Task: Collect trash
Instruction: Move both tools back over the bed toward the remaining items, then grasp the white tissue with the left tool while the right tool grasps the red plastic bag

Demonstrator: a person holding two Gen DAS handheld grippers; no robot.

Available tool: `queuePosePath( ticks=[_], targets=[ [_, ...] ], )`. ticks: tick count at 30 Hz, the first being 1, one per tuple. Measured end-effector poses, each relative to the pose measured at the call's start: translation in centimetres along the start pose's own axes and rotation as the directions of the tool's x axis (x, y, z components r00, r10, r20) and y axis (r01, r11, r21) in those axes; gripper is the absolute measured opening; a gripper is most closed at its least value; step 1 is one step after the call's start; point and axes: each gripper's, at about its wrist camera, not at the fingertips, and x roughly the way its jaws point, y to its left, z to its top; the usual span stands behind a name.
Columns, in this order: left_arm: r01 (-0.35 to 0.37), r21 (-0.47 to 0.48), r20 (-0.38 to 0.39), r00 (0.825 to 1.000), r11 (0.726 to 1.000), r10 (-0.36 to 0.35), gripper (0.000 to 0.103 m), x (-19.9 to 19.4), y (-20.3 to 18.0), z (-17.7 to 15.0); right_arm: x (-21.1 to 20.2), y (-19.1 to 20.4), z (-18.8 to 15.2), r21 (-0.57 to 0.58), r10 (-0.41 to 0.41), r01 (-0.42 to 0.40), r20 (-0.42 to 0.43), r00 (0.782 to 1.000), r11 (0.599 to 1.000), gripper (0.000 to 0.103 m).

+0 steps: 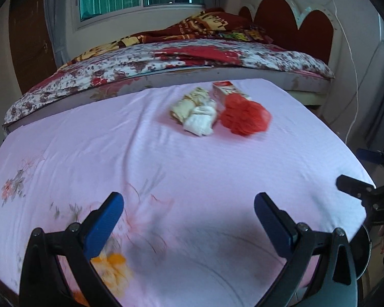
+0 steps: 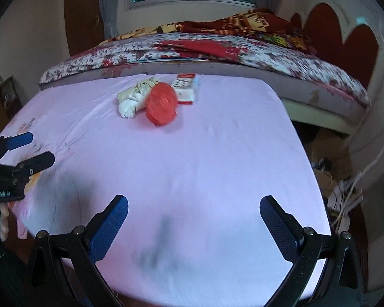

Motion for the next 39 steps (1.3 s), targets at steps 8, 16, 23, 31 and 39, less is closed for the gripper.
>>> queuePosePath(
  ticks=[8, 16, 23, 31, 39],
  targets=[
    [0.073, -0.021, -0.011, 0.997, 0.997, -0.074, 0.071, 4.5, 2.8, 3.7, 6.5, 2.6, 7.2, -0.048, 0.032, -0.032, -0.001, 1.0, 0.998, 0.103],
    [0.097, -0.004, -0.015, 0.995, 0.995, -0.097, 0.072, 7.9, 2.7, 5.8, 13.6, 2.5, 11.5, 0.011, 0.106, -0.106, -0.082, 0.991, 0.994, 0.075],
    [0.158, -0.003, -0.052, 0.986, 0.987, -0.158, 0.072, 11.0, 0.2, 6.6, 13.4, 0.3, 10.7, 0.059, 0.112, -0.109, -0.05, 0.992, 0.992, 0.036],
    [0.176, -0.022, -0.121, 0.977, 0.984, -0.178, 0.072, 14.5, -1.3, 7.7, 13.0, -2.1, 10.4, 0.079, 0.084, -0.08, -0.052, 0.995, 0.994, 0.036],
    [0.166, -0.056, -0.13, 0.977, 0.985, -0.172, 0.032, 14.5, -0.6, 7.6, 12.7, -2.3, 9.6, 0.102, 0.113, -0.108, -0.043, 0.993, 0.989, 0.036]
  ],
)
